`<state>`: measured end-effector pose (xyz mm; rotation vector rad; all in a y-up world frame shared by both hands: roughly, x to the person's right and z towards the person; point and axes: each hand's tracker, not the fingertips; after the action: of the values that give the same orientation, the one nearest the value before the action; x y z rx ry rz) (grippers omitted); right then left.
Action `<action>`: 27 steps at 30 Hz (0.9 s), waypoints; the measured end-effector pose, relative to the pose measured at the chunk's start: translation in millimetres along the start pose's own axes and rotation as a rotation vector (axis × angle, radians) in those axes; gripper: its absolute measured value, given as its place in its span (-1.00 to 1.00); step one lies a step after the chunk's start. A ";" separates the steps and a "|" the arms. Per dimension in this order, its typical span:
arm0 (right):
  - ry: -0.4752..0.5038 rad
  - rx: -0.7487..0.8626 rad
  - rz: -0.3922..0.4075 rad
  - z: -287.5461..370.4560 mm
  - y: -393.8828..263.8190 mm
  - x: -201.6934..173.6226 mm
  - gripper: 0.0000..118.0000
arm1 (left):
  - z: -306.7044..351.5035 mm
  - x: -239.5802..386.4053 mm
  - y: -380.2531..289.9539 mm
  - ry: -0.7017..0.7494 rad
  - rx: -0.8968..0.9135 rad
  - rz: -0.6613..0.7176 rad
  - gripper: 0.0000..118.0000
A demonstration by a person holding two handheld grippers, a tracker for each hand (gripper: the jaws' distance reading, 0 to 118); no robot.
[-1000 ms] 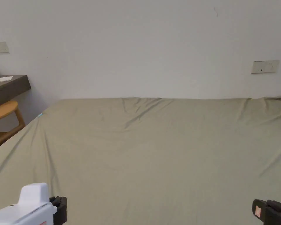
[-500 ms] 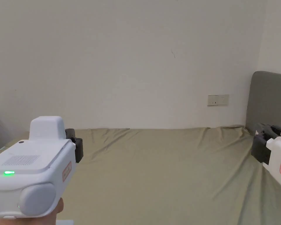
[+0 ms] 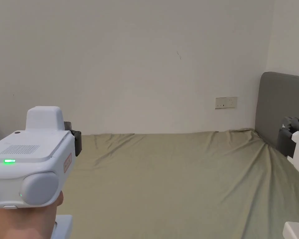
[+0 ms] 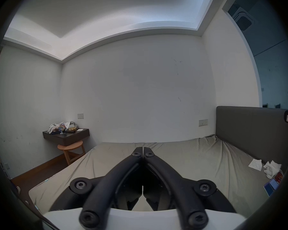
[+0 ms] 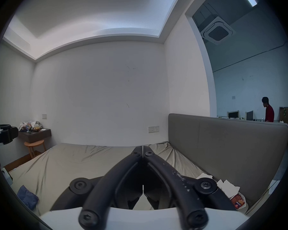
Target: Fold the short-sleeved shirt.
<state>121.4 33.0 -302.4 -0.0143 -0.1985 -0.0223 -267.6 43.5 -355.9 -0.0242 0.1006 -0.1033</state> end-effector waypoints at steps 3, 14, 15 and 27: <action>-0.001 0.004 0.011 2.6 1.5 -2.7 -1.00 | 3.4 0.6 2.1 0.010 0.001 -0.012 -1.00; 0.005 0.024 0.022 13.2 10.0 -6.6 -1.00 | 11.8 -0.3 5.8 0.001 0.016 -0.009 -1.00; 0.006 0.026 0.022 14.3 10.6 -7.4 -1.00 | 12.2 -0.3 5.9 -0.005 0.014 -0.007 -1.00; 0.008 0.040 0.034 21.5 13.7 -8.5 -1.00 | 20.8 1.4 10.2 -0.001 0.030 -0.011 -1.00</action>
<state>109.2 47.2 -283.2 0.0220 -0.1906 0.0152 -263.0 54.0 -335.7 0.0053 0.0976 -0.1160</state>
